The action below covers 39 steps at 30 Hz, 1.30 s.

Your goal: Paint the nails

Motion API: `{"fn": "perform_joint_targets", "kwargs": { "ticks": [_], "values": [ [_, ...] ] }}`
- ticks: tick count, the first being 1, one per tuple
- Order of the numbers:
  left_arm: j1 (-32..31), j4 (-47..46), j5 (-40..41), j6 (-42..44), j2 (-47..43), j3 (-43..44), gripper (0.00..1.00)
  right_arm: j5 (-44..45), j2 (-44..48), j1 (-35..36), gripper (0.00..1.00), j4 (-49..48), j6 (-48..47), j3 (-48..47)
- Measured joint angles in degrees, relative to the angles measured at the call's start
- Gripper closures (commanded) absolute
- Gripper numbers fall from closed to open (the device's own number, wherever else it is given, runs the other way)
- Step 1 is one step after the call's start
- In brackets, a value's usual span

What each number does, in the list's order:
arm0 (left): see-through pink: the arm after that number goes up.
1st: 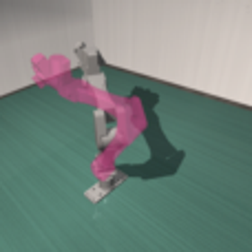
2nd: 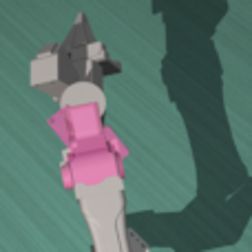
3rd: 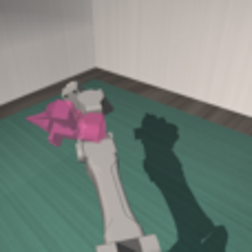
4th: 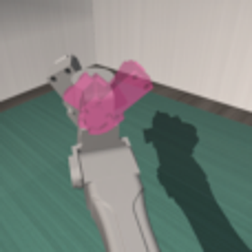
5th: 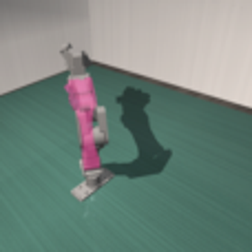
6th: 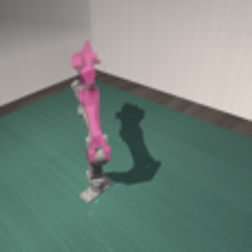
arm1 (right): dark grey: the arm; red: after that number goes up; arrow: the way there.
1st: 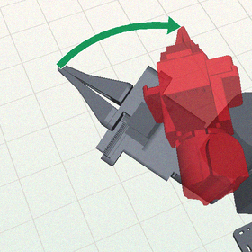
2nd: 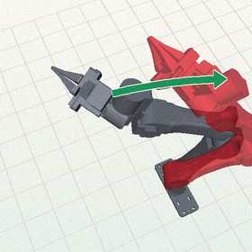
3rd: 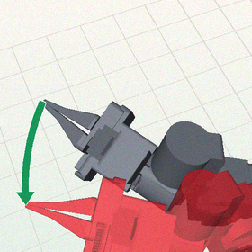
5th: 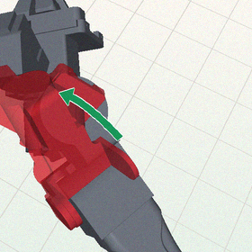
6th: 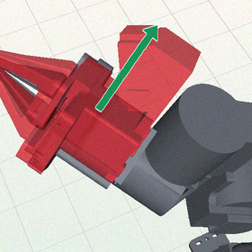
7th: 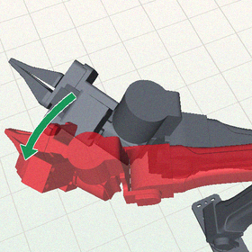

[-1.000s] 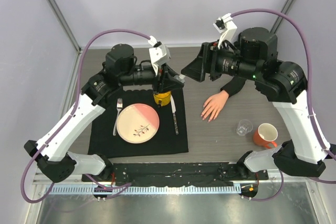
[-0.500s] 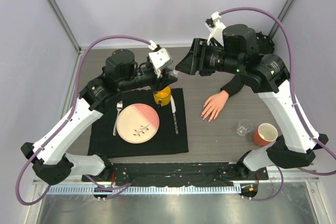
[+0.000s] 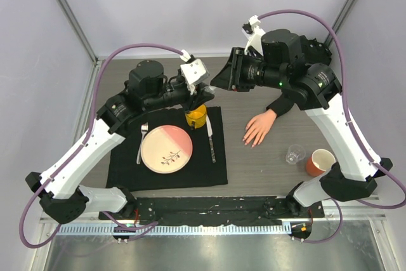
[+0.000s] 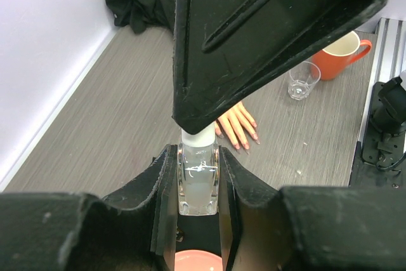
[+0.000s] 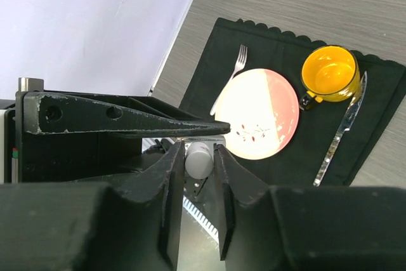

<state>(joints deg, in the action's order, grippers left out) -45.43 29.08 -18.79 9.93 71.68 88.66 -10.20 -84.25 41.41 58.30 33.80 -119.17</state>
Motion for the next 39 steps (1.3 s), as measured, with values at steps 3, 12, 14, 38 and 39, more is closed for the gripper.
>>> {"fn": "perform_joint_targets", "kwargs": {
  "ticks": [3, 12, 14, 38, 39],
  "values": [
    [0.0, 0.0, -0.1, 0.0, 0.0, -0.1, 1.00, 0.0, 0.0, 0.1, 0.85, -0.5, 0.0, 0.4],
    [0.1, 2.0, -4.3, 0.3, 0.3, 0.4, 1.00, -0.2, 1.5, 0.5, 0.99, -0.2, -4.2, 1.9],
    [0.1, 2.8, -6.6, 0.7, 0.3, 0.6, 1.00, -1.1, 2.7, 0.6, 0.99, -0.4, -6.4, 3.0],
    [0.2, 9.9, -25.2, -3.5, 4.0, 7.0, 1.00, -14.4, 16.0, 0.5, 0.99, -11.2, -18.8, 18.4],
    [0.2, 9.6, -24.8, -3.6, 3.9, 6.8, 1.00, -14.1, 16.2, 0.5, 0.99, -11.7, -18.6, 18.7]
  ]
}}
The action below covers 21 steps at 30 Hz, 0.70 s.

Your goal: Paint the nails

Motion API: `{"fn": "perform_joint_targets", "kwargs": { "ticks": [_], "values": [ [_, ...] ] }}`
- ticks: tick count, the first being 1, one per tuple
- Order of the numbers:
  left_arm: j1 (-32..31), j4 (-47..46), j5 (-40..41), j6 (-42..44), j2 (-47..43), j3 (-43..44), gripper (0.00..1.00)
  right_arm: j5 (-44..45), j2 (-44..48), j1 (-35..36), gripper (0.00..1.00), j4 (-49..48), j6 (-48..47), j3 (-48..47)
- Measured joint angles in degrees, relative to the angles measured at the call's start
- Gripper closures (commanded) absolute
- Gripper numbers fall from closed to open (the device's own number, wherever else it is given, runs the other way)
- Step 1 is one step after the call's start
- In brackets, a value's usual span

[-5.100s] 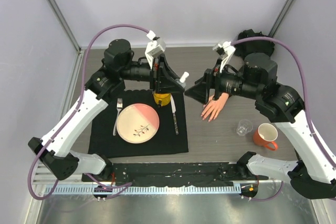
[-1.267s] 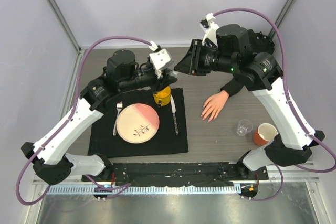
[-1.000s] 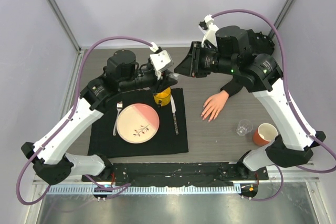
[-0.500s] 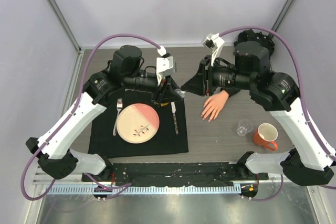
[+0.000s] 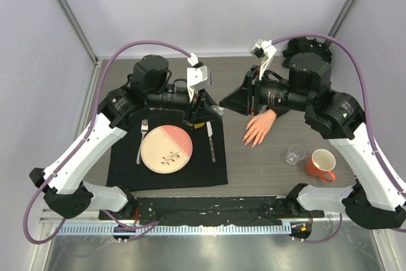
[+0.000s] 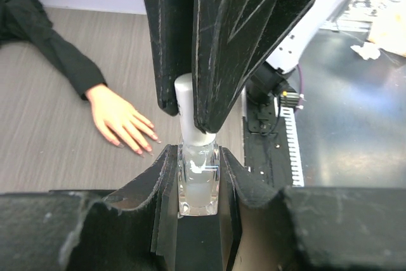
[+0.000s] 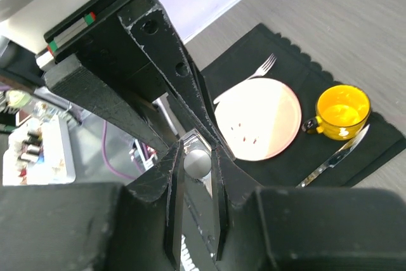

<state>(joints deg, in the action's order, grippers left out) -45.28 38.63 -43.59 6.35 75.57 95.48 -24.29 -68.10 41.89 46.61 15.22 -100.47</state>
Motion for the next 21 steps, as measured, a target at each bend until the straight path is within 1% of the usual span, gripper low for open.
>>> {"fn": "perform_joint_targets", "kwargs": {
  "ticks": [5, 21],
  "values": [
    [-0.1, -0.7, 2.7, 0.0, -0.7, -1.0, 1.00, 2.1, 1.2, 0.0, 0.99, -2.5, 1.2, 1.6],
    [-0.1, -0.7, 4.2, 0.1, -0.7, -1.2, 1.00, 3.9, 1.6, 0.0, 0.99, -3.1, 1.4, 1.9]
  ]
}}
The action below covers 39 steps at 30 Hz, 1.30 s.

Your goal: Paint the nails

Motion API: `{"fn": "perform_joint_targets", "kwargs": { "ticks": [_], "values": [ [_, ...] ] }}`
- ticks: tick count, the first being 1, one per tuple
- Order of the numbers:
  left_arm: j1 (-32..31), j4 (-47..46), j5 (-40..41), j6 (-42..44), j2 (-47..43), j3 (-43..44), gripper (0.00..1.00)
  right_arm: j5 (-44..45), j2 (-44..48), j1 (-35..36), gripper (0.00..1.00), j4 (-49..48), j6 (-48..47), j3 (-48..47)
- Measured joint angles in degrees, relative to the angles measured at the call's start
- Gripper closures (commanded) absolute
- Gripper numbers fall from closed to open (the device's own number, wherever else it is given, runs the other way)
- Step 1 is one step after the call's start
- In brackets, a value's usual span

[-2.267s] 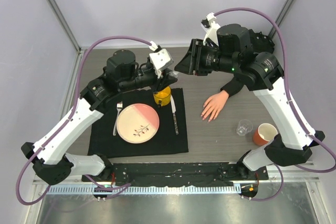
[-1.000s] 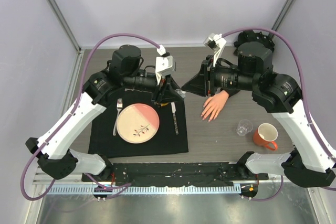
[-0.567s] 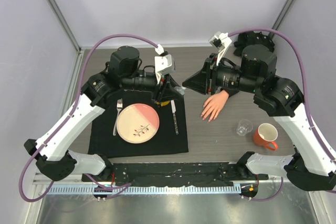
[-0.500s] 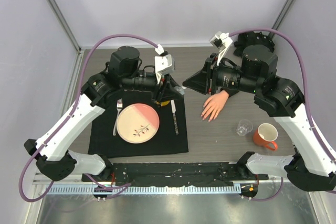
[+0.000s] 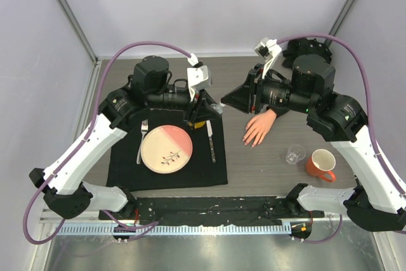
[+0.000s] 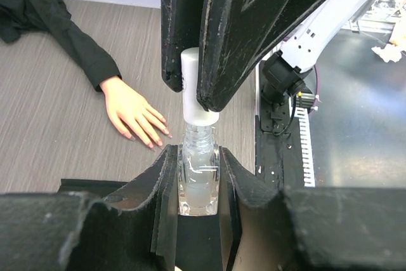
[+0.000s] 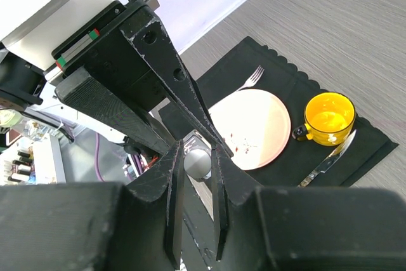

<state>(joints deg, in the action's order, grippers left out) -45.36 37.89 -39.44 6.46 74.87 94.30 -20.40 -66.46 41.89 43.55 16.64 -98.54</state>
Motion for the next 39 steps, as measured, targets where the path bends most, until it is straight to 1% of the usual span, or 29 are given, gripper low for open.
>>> {"fn": "perform_joint_targets", "kwargs": {
  "ticks": [39],
  "values": [
    [0.0, 0.3, 1.9, 1.5, 0.0, -0.3, 1.00, 2.8, 0.2, 0.0, 0.99, 1.2, -0.2, -0.3]
  ]
}}
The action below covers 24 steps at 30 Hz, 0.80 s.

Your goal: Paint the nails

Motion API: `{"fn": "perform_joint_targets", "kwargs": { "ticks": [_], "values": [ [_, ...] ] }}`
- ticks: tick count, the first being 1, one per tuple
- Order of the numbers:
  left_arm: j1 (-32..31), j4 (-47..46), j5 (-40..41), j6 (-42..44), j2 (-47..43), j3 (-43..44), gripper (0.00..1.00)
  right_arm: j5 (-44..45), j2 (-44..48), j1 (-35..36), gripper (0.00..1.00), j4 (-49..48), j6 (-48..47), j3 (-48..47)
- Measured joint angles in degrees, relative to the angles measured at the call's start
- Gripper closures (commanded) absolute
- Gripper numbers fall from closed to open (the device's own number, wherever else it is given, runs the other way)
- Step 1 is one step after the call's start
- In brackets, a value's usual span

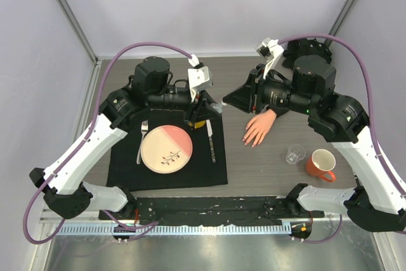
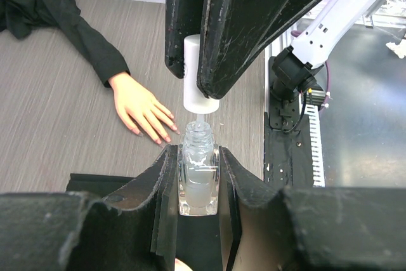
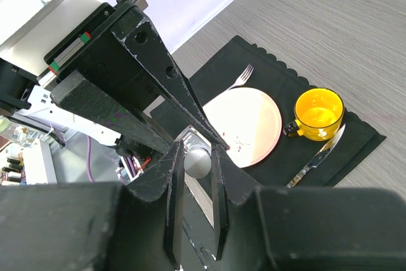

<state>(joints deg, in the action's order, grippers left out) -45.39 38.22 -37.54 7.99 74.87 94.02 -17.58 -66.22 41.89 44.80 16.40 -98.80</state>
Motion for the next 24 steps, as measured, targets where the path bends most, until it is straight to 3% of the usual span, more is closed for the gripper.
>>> {"fn": "perform_joint_targets", "kwargs": {
  "ticks": [24],
  "values": [
    [0.0, 1.4, 0.0, 0.2, 0.0, -0.2, 1.00, -0.7, 0.0, 0.0, 0.99, -0.5, 0.3, 0.0]
  ]
}}
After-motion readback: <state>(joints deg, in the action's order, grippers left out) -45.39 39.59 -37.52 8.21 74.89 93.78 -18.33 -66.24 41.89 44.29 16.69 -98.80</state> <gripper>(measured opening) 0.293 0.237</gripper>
